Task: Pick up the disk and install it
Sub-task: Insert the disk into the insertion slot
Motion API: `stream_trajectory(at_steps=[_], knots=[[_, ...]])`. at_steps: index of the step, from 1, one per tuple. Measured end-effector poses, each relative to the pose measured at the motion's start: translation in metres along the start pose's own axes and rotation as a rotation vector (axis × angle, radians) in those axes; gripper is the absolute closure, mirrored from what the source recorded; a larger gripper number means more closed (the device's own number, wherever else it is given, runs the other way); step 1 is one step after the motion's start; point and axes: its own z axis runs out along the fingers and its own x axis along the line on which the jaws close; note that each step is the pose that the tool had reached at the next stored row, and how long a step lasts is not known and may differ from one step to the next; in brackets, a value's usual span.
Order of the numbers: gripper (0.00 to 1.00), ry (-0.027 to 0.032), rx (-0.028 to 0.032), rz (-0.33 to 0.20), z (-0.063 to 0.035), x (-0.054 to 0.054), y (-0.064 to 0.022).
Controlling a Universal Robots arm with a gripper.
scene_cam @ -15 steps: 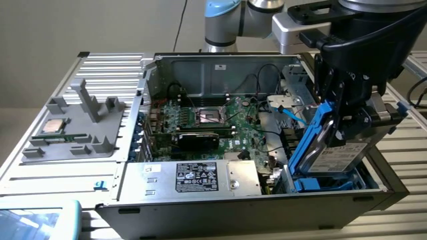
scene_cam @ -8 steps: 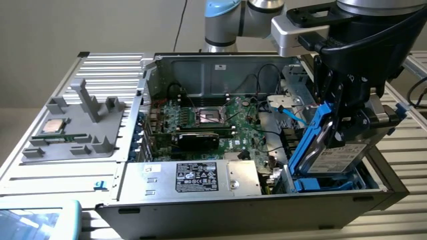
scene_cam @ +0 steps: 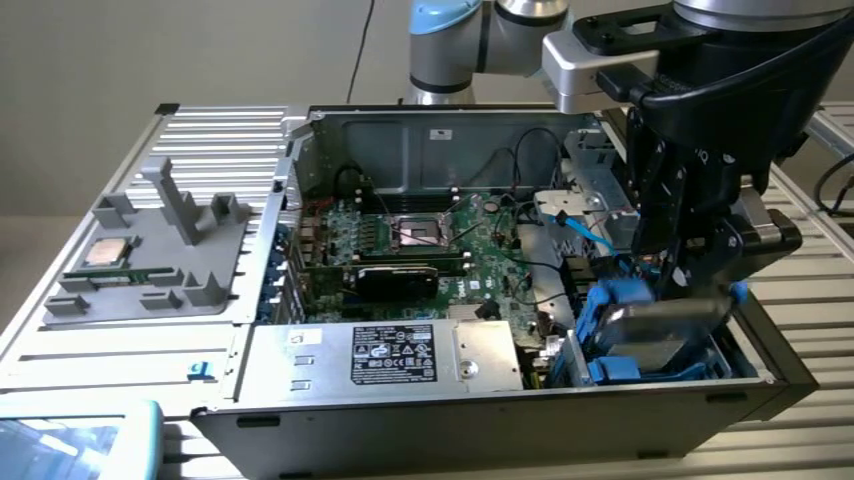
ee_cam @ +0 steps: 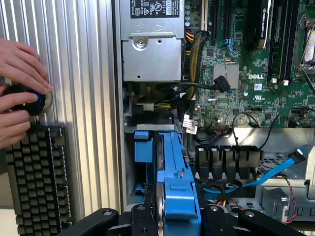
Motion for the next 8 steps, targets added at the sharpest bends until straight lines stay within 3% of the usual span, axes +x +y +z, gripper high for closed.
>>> stream_trajectory(at_steps=[2,3,8], knots=[[0.55,0.0000,0.0000,0.000,0.0000,0.0000,0.0000],[0.48,-0.0001,0.0000,0.000,0.0000,0.0000,0.0000],[0.48,0.0000,0.0000,0.000,0.0000,0.0000,0.0000]])
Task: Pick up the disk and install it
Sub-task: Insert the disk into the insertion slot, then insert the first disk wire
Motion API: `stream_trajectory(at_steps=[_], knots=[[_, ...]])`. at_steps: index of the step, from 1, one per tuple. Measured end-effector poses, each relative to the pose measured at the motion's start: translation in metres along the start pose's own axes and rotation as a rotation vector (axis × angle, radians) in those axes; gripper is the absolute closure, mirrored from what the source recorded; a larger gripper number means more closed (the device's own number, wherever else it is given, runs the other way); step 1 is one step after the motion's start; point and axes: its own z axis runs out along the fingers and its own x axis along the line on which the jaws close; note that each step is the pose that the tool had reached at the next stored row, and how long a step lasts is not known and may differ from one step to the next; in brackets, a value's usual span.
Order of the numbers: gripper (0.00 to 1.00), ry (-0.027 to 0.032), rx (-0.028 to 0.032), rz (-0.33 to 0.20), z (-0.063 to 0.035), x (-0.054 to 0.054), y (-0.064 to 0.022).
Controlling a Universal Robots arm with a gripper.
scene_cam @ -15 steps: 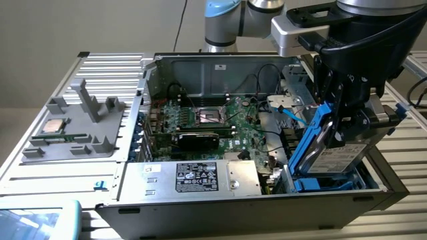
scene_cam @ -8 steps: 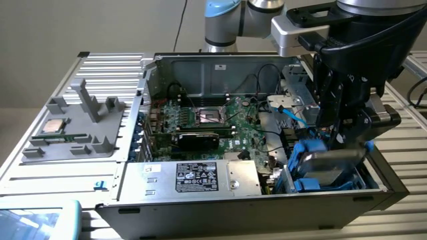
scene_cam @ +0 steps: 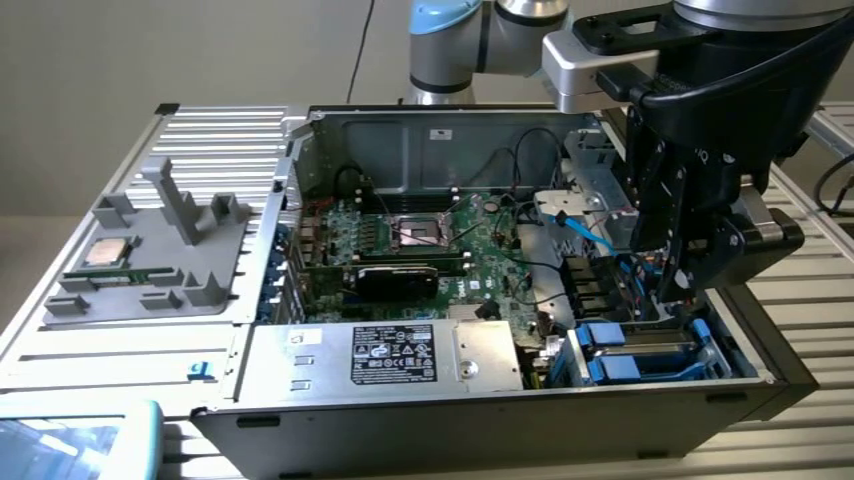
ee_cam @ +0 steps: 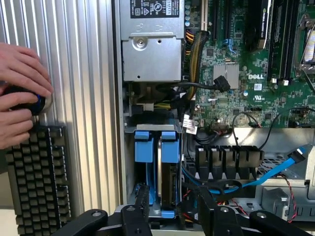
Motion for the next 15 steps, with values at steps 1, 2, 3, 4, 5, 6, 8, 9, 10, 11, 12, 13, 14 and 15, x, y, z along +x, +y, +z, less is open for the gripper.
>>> stream_trajectory(at_steps=[1,2,3,4,5,6,8,9,10,11,12,13,14,15], knots=[[0.48,0.0000,-0.0001,0.000,0.0000,0.0000,0.0000],[0.48,0.0000,-0.0001,0.000,0.0000,0.0000,0.0000],[0.48,0.0000,-0.0001,0.000,0.0000,0.0000,0.0000],[0.48,0.0000,-0.0001,0.000,0.0000,0.0000,0.0000],[0.48,0.0001,-0.0001,0.000,0.0000,0.0000,0.0000],[0.48,0.0000,-0.0001,0.000,0.0000,0.0000,0.0000],[0.48,0.0000,-0.0001,0.000,0.0000,0.0000,0.0000],[0.48,0.0000,-0.0001,0.000,0.0000,0.0000,0.0000],[0.48,0.0000,-0.0001,0.000,0.0000,0.0000,0.0000],[0.48,0.0000,-0.0001,0.000,0.0000,0.0000,0.0000],[0.48,0.0000,-0.0001,0.000,0.0000,0.0000,0.0000],[0.48,0.0000,-0.0001,0.000,0.0000,0.0000,0.0000],[0.48,0.0000,-0.0001,0.000,0.0000,0.0000,0.0000],[0.48,0.0000,-0.0002,0.000,0.0000,0.0000,0.0000]])
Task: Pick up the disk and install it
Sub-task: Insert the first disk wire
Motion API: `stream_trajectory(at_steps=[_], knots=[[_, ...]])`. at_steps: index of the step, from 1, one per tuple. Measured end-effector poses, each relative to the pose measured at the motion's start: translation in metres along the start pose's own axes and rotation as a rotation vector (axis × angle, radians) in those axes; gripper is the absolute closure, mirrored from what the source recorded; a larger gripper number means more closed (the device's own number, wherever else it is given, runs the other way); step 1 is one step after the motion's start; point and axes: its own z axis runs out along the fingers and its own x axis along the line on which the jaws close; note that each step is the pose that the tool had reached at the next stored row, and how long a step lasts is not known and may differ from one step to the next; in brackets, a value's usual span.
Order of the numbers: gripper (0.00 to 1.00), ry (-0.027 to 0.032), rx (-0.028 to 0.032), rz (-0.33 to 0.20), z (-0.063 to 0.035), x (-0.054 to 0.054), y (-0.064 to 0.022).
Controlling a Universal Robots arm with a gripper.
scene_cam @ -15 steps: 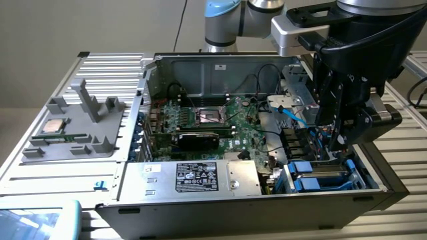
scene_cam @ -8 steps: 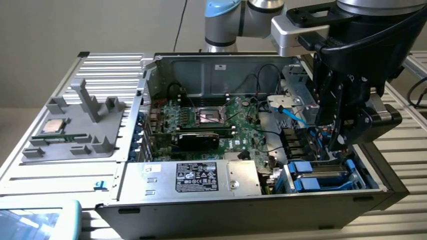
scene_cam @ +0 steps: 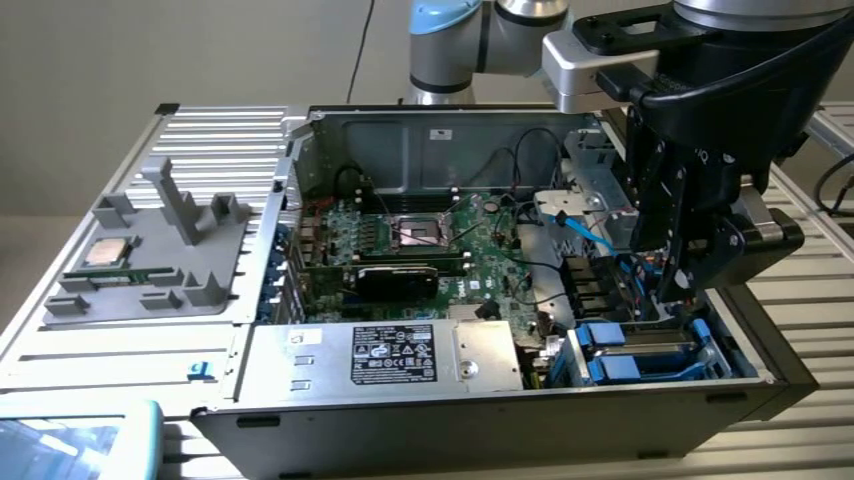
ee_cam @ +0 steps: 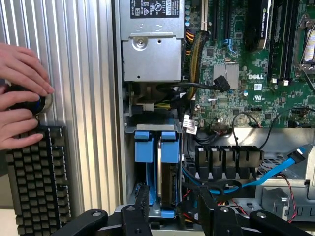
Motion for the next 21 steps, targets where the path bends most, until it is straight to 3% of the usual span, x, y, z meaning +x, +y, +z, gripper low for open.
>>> stream_trajectory(at_steps=[4,7,14,21], knots=[[0.48,-0.0001,0.0001,0.000,0.0001,0.000,-0.0003],[0.48,-0.0001,0.0000,0.000,0.0009,-0.001,-0.0052],[0.48,0.0000,-0.0002,0.000,0.0050,-0.005,-0.0307],[0.48,0.0001,-0.0002,0.000,0.0097,-0.014,-0.0487]])
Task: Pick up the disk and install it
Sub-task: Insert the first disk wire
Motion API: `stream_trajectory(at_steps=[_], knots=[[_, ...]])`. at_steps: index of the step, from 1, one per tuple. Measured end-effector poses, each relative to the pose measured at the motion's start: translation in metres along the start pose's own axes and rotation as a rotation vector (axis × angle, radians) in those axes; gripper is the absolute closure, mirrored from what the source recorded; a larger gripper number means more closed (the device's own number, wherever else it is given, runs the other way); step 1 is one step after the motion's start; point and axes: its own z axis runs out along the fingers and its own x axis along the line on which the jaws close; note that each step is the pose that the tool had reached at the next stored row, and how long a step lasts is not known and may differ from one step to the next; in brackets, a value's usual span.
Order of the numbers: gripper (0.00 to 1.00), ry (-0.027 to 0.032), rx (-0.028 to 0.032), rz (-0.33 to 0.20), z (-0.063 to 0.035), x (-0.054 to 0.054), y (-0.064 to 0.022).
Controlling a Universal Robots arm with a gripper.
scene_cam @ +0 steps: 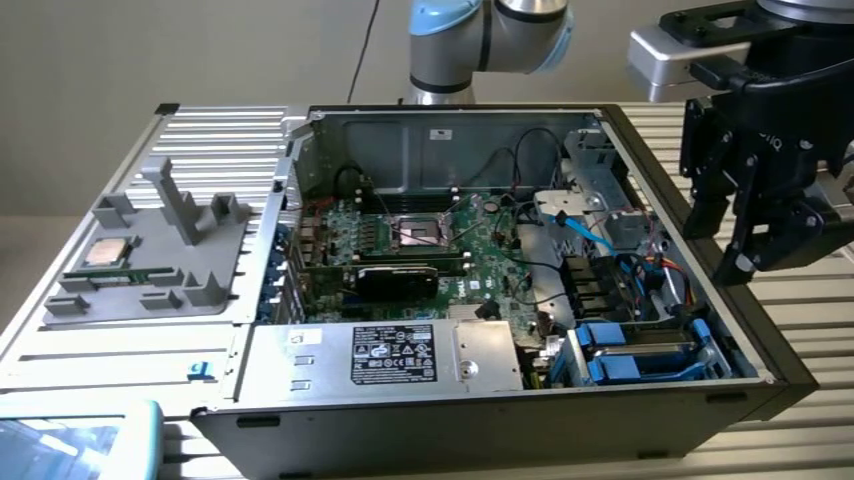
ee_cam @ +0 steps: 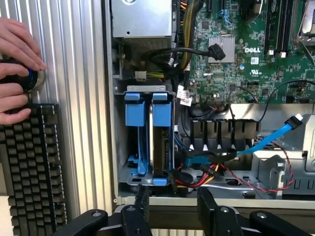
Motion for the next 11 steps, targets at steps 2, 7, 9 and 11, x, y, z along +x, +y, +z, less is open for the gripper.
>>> stream_trajectory(at_steps=[2,7,9,11], knots=[[0.48,-0.0001,0.0000,0.000,0.0023,-0.004,-0.0031],[0.48,-0.0001,0.0000,0.001,0.0109,-0.012,-0.0070],[0.48,0.0001,0.0000,0.001,0.0117,-0.012,-0.0068],[0.48,0.0003,0.0000,0.001,0.0117,-0.012,-0.0068]])
